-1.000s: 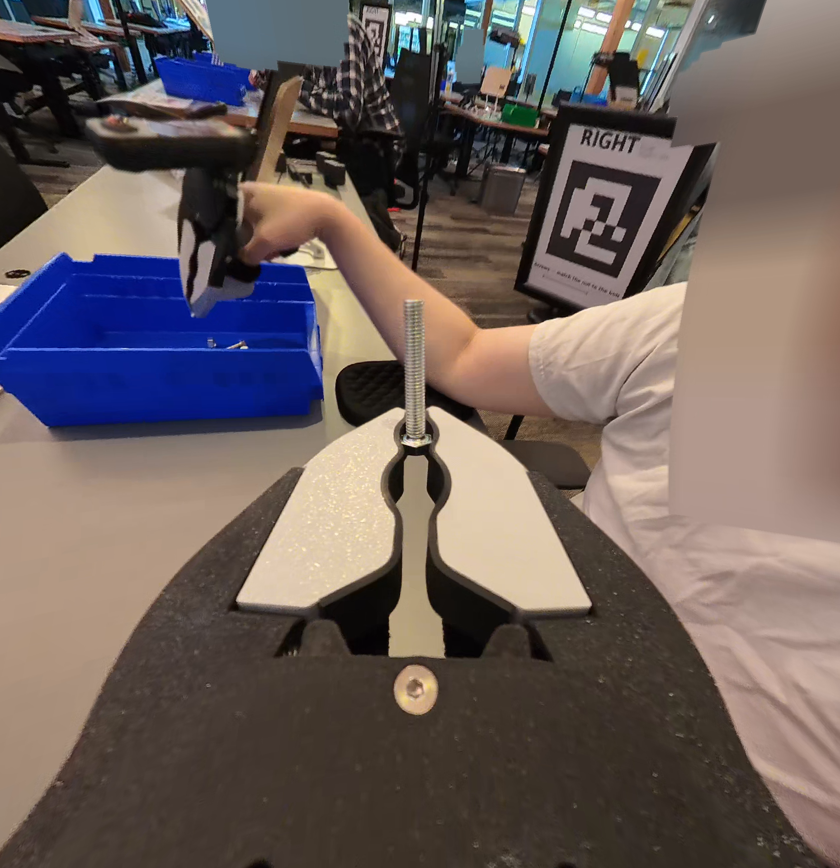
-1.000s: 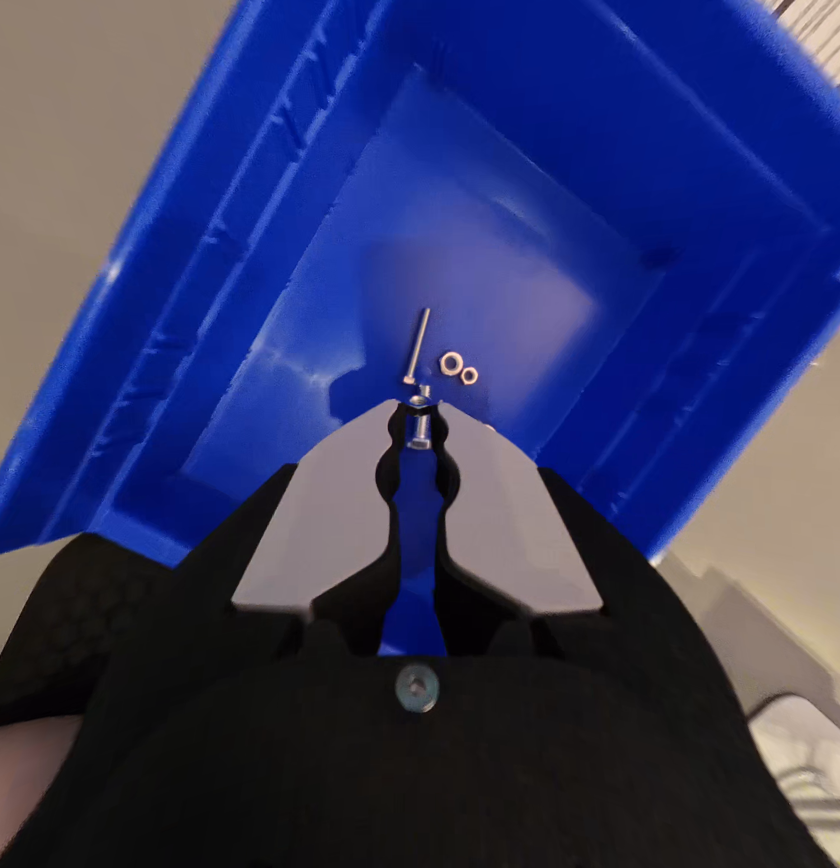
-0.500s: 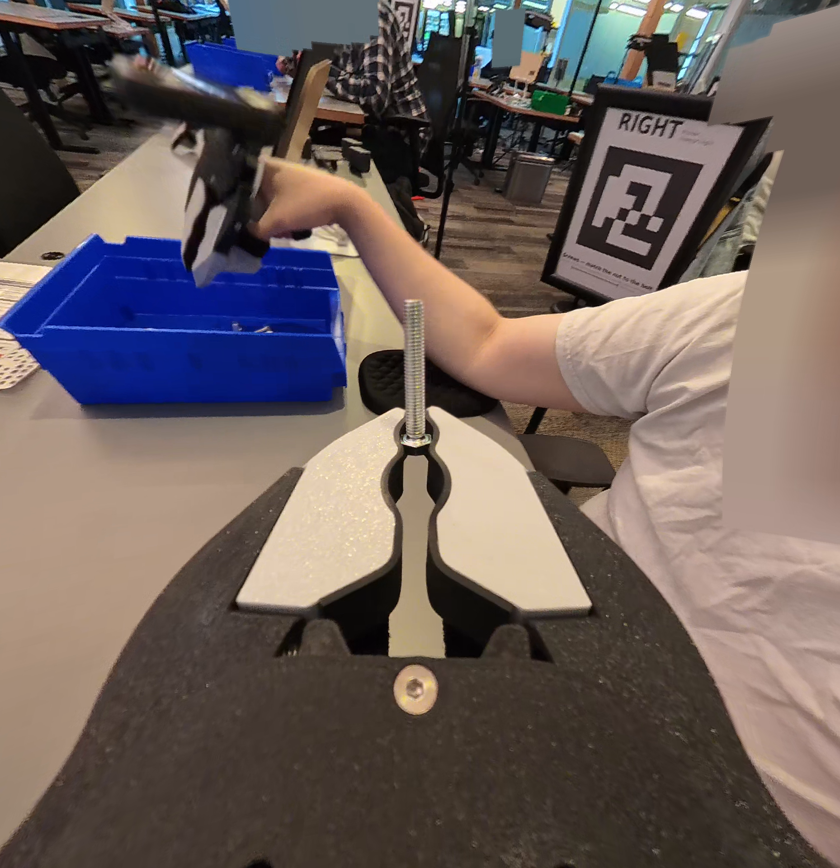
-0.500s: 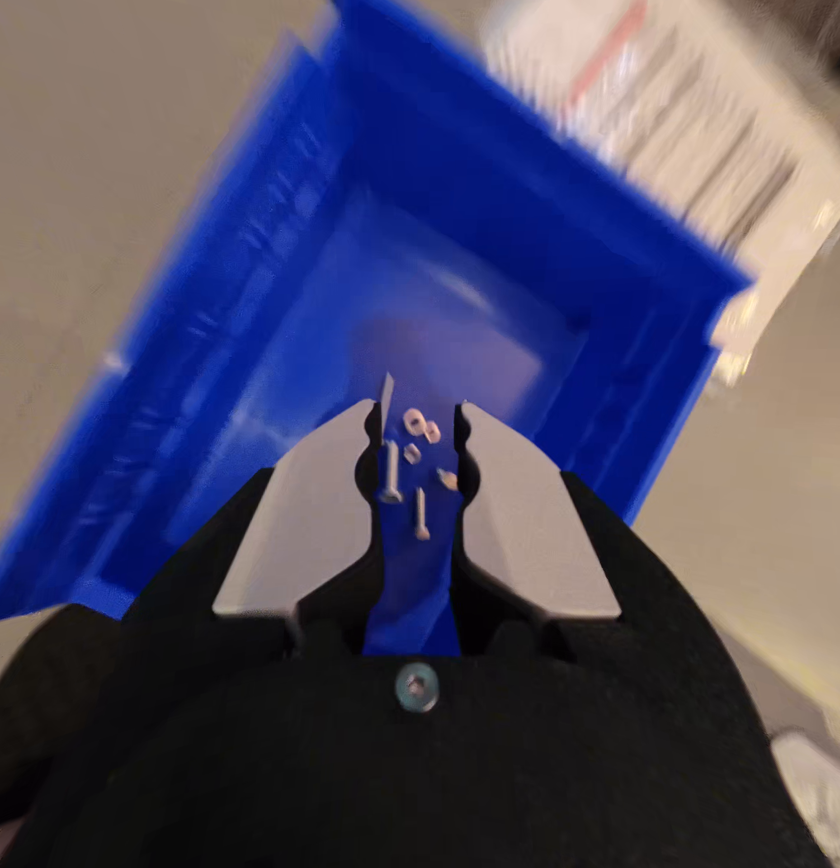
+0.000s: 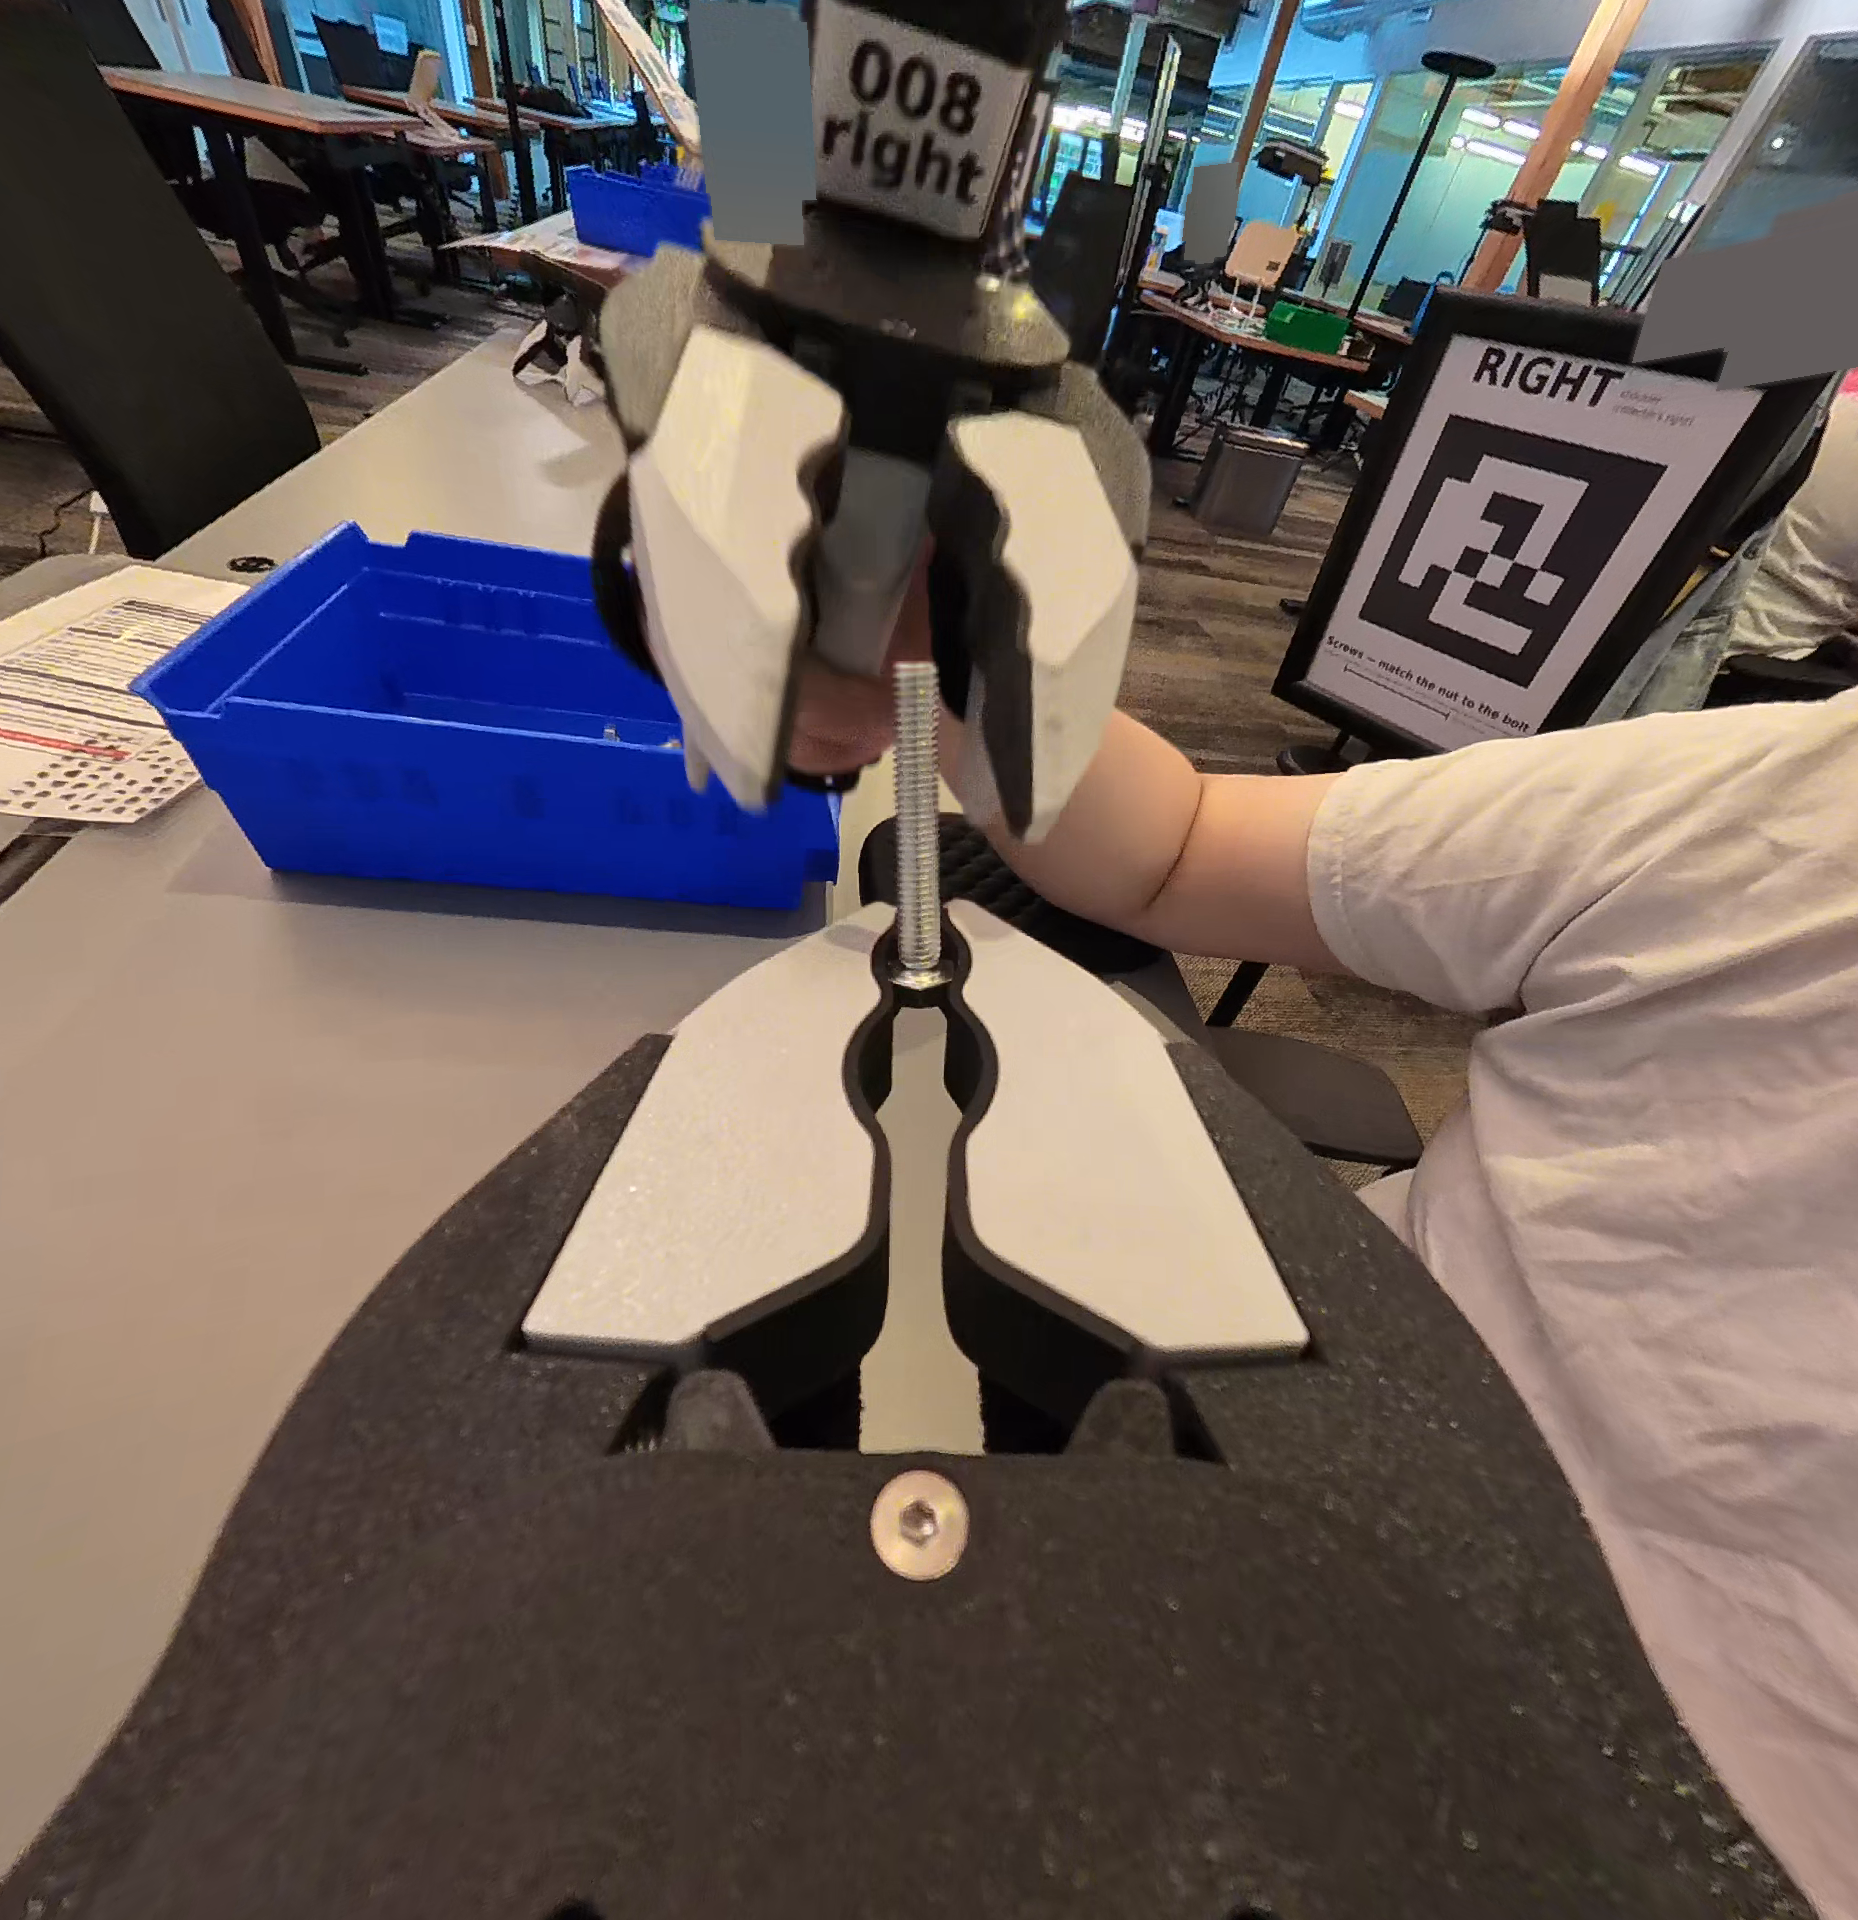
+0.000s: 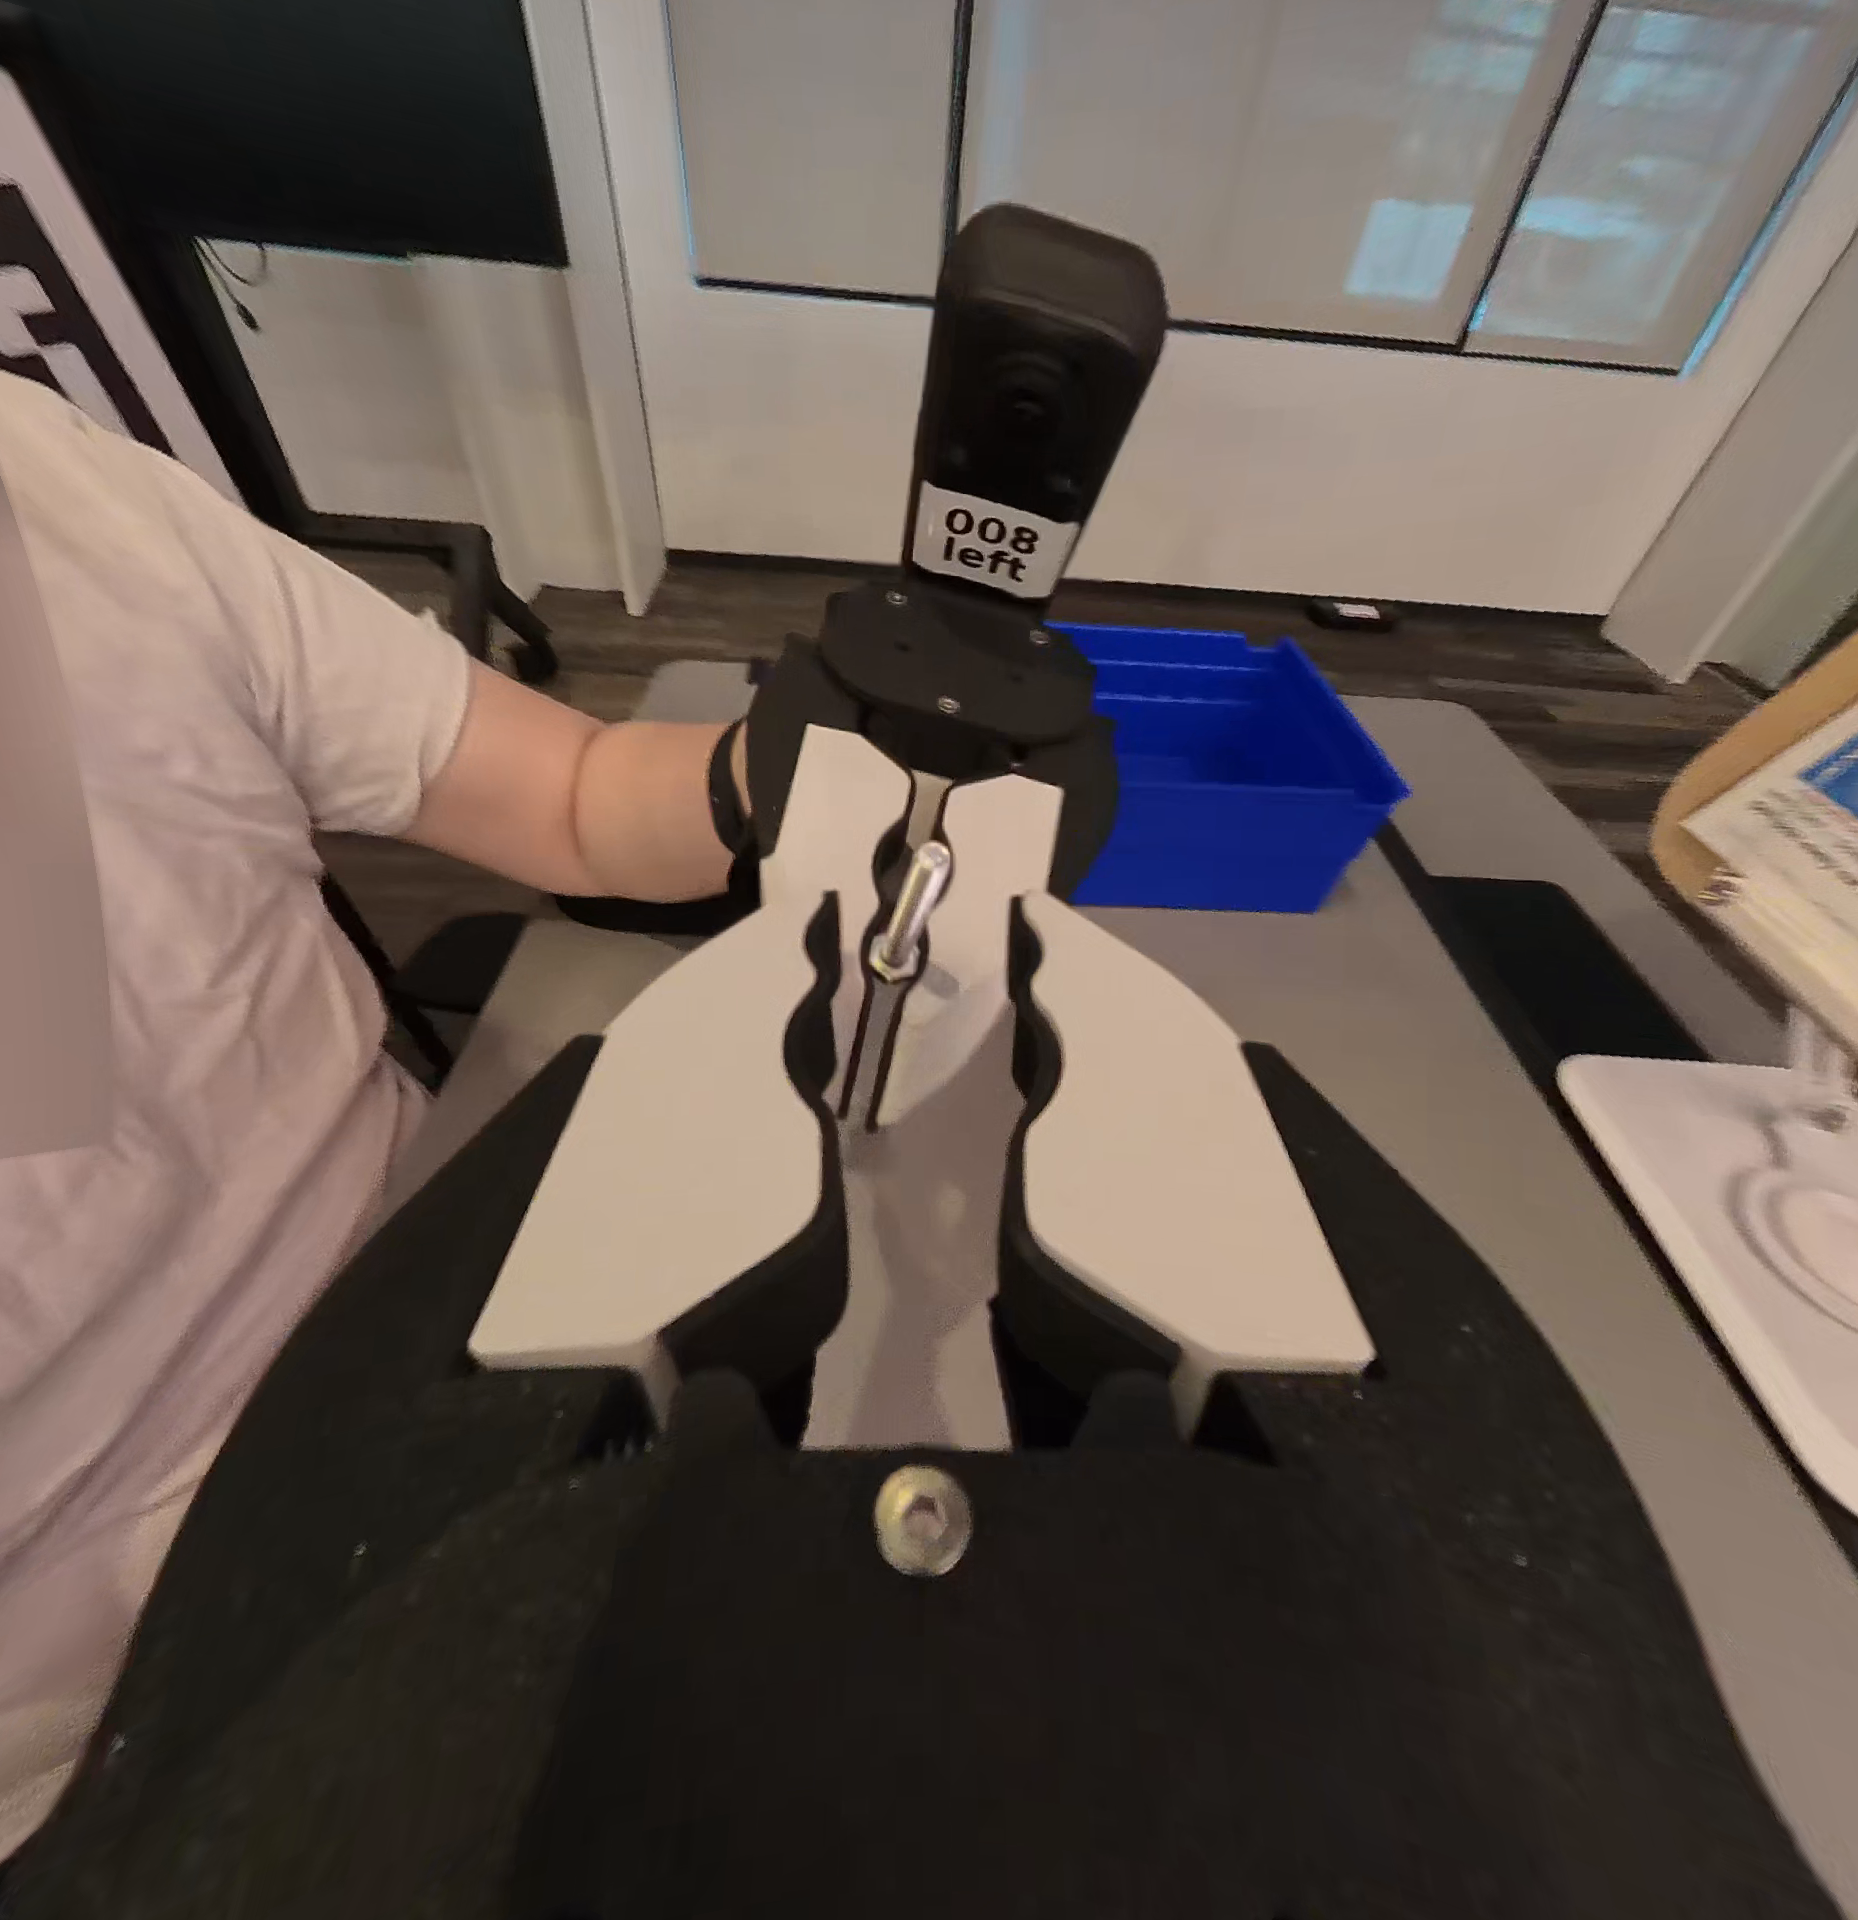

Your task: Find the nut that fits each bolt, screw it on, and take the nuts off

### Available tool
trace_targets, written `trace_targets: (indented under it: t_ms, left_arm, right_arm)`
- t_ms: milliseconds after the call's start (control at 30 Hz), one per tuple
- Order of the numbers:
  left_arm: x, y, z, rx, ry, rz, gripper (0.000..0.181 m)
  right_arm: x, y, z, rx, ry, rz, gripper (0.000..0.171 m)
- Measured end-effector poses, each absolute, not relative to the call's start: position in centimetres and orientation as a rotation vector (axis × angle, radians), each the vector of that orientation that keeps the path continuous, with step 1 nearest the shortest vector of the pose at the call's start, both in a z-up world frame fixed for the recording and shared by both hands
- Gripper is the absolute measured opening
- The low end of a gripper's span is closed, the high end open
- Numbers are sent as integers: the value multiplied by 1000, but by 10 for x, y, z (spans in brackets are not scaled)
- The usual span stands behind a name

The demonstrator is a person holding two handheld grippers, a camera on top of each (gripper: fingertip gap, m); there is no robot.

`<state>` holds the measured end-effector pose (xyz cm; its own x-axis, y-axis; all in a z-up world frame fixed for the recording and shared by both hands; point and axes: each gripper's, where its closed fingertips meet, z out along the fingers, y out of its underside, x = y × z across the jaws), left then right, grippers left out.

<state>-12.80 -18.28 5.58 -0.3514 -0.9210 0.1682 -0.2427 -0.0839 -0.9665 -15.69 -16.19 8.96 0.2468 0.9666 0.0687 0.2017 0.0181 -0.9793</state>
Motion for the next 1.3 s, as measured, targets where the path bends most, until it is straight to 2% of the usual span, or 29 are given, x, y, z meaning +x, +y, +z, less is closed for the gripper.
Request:
trace_targets:
  t_ms: [33, 67, 100, 200, 233, 333, 467, 533, 633, 800, 1000, 1100, 1200, 1300]
  left_arm:
    - [-128, -184, 57, -1267, 1602, -1474, 4]
    - [-128, -184, 57, -1261, 1600, -1472, 4]
    - [-128, -185, 59, -1253, 1600, -1476, 7]
    - [-127, -181, 59, -1297, 1581, -1450, 39]
    - [-127, -176, 58, -1311, 1565, -1424, 44]
    - [-130, -164, 62, -1335, 1513, -1403, 44]
    - [-137, -151, 69, -1368, 1461, -1413, 42]
    - [-140, -148, 70, -1375, 1456, -1411, 41]
    - [-142, -145, 71, -1381, 1459, -1392, 40]
    - [-143, -140, 71, -1395, 1446, -1356, 41]
    - [-168, -113, 91, -1424, 1352, -1270, 43]
    - [-207, -77, 107, -1478, 1250, -1053, 41]
    - [-279, -26, 118, -1606, 1049, -729, 38]
    - [-366, 12, 85, -1882, 943, -354, 37]
  right_arm:
    - [-163, -164, 87, -1419, -1185, 927, 9]
    - [-166, -166, 88, -1396, -1184, 971, 5]
    - [-167, -166, 92, -1375, -1162, 999, 5]
    - [-153, -167, 107, -1340, -1117, 1063, 5]
    - [-143, -167, 113, -1346, -1097, 1067, 5]
    - [-82, -146, 110, -1541, -1032, 806, 5]
    - [80, -121, 21, -2225, -787, 169, 5]
    - [130, -134, -28, -2522, -628, 181, 5]
    - [148, -137, -75, -2724, -422, 451, 5]
    - [182, -137, -129, -2973, -244, 340, 6]
    - [207, -119, -93, -2809, -158, 91, 32]
    - [210, -109, -57, -2649, -155, -5, 31]
    - [200, -99, -21, -2484, -201, -54, 28]
    - [188, -95, -4, -2409, -255, -93, 26]
